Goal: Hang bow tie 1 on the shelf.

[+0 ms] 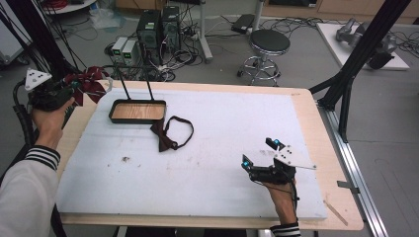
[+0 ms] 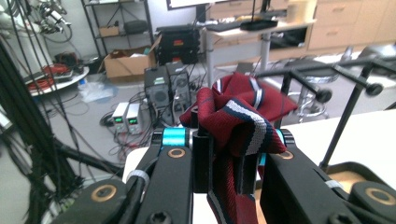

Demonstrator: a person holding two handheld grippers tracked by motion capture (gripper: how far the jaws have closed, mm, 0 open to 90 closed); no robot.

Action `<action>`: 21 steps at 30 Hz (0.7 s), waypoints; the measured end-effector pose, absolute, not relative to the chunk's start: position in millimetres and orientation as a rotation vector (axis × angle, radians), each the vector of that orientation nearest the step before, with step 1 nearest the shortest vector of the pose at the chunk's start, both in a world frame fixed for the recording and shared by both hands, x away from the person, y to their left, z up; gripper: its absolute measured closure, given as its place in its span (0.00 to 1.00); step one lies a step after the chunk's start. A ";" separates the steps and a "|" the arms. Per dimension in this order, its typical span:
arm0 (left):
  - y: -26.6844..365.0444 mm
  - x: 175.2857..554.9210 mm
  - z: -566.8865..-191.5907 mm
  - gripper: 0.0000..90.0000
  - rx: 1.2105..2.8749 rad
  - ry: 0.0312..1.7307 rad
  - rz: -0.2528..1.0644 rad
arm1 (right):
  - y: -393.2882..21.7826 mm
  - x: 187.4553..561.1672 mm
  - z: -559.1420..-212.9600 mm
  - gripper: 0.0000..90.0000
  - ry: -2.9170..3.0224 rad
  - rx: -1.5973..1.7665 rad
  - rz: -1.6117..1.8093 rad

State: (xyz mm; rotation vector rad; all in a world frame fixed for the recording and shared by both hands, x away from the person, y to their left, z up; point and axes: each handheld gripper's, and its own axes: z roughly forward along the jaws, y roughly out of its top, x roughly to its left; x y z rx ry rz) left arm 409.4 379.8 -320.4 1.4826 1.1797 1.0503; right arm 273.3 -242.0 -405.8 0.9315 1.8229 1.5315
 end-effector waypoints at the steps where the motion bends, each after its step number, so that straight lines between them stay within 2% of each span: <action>1: 379.4 409.8 -321.4 0.90 1.481 1.188 1.053 | -241.5 273.5 -406.1 0.01 1.821 0.929 1.532; 21: 355.0 423.9 -354.2 0.89 1.605 1.215 0.976 | -240.1 275.8 -408.2 0.01 1.814 0.960 1.524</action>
